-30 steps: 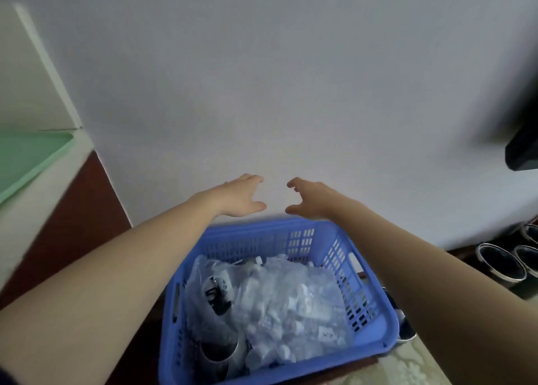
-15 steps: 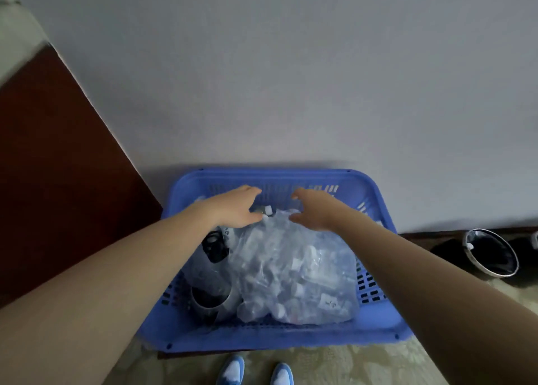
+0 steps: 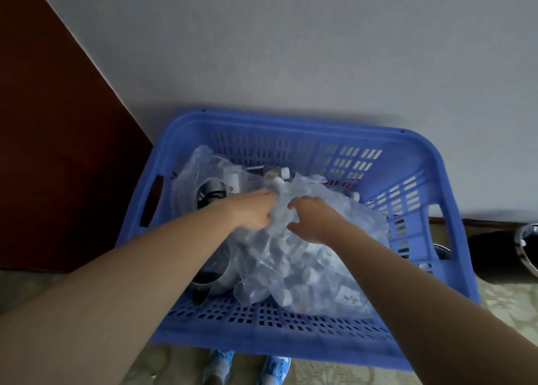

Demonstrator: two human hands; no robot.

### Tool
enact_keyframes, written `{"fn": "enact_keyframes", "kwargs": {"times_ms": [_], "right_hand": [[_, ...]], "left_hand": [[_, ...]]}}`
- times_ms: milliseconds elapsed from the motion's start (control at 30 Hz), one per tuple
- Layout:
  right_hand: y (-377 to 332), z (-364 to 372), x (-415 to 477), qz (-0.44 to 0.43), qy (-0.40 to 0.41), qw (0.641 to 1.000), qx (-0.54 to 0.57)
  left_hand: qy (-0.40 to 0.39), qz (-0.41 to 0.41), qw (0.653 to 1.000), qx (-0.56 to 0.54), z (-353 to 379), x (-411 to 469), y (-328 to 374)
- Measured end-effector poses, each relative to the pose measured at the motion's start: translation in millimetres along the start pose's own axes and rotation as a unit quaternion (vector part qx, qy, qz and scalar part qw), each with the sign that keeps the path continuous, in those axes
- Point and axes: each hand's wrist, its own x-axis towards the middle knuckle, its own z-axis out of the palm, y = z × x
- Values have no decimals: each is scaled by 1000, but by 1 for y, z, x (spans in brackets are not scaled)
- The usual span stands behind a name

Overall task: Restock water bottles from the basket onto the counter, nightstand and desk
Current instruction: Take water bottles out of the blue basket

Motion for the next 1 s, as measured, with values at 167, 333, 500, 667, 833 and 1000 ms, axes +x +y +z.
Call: {"fn": "enact_keyframes", "kwargs": {"times_ms": [167, 333, 500, 667, 833, 1000], "right_hand": [[2, -2, 17, -22, 117, 993, 10], [-4, -9, 29, -37, 112, 993, -19], [-2, -14, 34, -33, 92, 993, -71], [-9, -15, 32, -27, 105, 991, -81], [-12, -8, 27, -19, 120, 988, -92], [-12, -5, 24, -21, 117, 988, -98]], "left_hand": [[79, -18, 996, 40, -20, 36, -4], [12, -29, 997, 76, -27, 47, -12], [24, 15, 1000, 4, -37, 32, -16], [11, 25, 1000, -8, -40, 16, -12], [20, 25, 998, -45, -32, 9, -9], [46, 10, 994, -98, -10, 0, -7]]}}
